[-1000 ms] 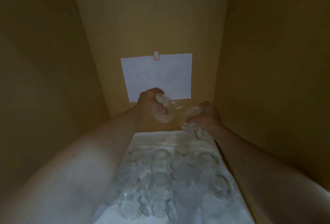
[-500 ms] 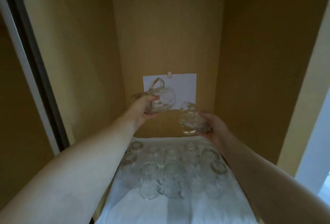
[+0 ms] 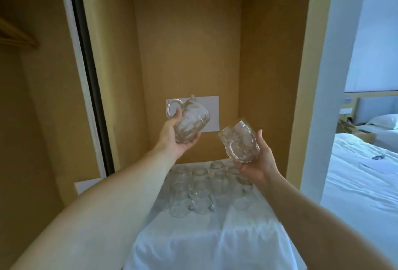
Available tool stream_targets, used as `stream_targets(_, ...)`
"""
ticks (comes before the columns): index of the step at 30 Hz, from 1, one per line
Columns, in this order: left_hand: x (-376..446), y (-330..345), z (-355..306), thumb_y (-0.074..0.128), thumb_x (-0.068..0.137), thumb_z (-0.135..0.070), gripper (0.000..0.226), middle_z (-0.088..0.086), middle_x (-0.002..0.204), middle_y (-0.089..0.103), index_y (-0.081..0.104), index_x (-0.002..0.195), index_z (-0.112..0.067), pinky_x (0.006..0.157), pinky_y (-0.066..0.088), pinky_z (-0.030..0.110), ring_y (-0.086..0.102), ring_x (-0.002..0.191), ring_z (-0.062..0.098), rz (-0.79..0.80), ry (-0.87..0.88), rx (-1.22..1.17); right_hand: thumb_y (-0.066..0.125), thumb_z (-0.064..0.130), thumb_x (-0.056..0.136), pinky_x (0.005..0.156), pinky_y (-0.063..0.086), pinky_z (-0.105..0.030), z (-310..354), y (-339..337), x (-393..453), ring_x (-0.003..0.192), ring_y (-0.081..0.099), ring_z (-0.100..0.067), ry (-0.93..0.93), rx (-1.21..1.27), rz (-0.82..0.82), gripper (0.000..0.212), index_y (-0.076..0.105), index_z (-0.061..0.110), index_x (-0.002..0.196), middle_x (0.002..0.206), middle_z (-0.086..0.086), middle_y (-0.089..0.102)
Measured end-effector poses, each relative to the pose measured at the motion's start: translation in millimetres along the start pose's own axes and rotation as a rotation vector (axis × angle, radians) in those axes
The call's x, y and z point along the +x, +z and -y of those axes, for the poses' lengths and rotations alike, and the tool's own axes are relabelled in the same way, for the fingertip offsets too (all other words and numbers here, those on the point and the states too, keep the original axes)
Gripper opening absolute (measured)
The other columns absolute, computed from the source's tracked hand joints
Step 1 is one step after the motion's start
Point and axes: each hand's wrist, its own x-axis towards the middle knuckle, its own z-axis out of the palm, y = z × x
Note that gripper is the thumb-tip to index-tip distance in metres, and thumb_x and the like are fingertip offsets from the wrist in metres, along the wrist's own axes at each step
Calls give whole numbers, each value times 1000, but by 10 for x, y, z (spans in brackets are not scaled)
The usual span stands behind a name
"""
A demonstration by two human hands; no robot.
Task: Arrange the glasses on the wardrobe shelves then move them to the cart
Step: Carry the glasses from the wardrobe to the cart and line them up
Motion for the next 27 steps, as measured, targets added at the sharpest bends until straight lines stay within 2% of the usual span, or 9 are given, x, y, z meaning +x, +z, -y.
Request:
stream_targets(3, -147, 120, 156, 89, 64, -56, 71, 18, 108, 76, 70, 117, -12, 78, 58, 52, 74, 89, 39, 23, -30, 10, 72, 58, 86, 81, 60, -44, 102, 1, -321, 106, 71, -34, -44, 6, 26, 65, 75, 1, 116, 128, -18, 68)
stream_targets(9, -388, 588, 446, 93, 59, -51, 73, 17, 108, 76, 71, 117, -12, 76, 58, 50, 74, 94, 39, 122, -122, 22, 70, 49, 90, 75, 62, -40, 490, -83, -893, 93, 71, -31, -182, 6, 12, 59, 64, 7, 131, 119, -18, 68)
stream_targets(12, -493, 901, 663, 88, 64, -50, 67, 16, 110, 76, 70, 117, -13, 76, 59, 48, 74, 96, 37, 193, -155, 58, 64, 50, 94, 90, 59, -40, 772, -221, -1169, 107, 67, -31, -269, -23, -18, 64, 54, 11, 145, 134, -16, 61)
stream_targets(15, -597, 1219, 953, 83, 71, -51, 57, 13, 110, 76, 72, 114, -15, 76, 59, 47, 76, 90, 33, 296, -189, 118, 66, 50, 92, 105, 47, -41, 1044, -423, -1482, 111, 67, -33, -327, -63, -56, 58, 67, 7, 130, 132, -17, 64)
stream_targets(18, -724, 1581, 1303, 79, 76, -53, 54, 11, 105, 77, 72, 114, -15, 75, 60, 44, 77, 87, 30, 381, -253, 147, 66, 50, 88, 99, 53, -46, 1335, -628, -1847, 101, 73, -34, -427, -105, -132, 51, 79, 5, 107, 119, -19, 72)
stream_targets(20, -823, 1850, 1562, 78, 76, -55, 57, 11, 110, 76, 72, 117, -16, 74, 60, 44, 75, 95, 31, 428, -305, 168, 65, 50, 89, 95, 56, -47, 1558, -790, -2114, 103, 73, -34, -471, -116, -166, 50, 79, 6, 106, 120, -19, 72)
stream_targets(22, -941, 2133, 1826, 81, 73, -56, 64, 13, 117, 74, 71, 122, -16, 72, 59, 44, 72, 104, 34, 445, -352, 189, 61, 51, 93, 97, 55, -47, 1794, -962, -2398, 109, 71, -34, -504, -135, -183, 50, 78, 8, 111, 125, -18, 69)
stream_targets(24, -1067, 2411, 2095, 84, 70, -55, 65, 12, 114, 75, 72, 119, -15, 71, 59, 44, 74, 99, 33, 466, -394, 192, 61, 52, 94, 98, 55, -47, 2026, -1116, -2690, 113, 69, -34, -542, -154, -224, 50, 77, 9, 113, 128, -18, 68)
stream_targets(27, -1286, 2834, 2517, 77, 79, -55, 50, 10, 108, 77, 75, 110, -15, 77, 59, 43, 76, 89, 29, 546, -458, 195, 68, 51, 88, 99, 54, -48, 2356, -1330, -3151, 111, 70, -33, -599, -168, -303, 49, 78, 9, 111, 128, -17, 69)
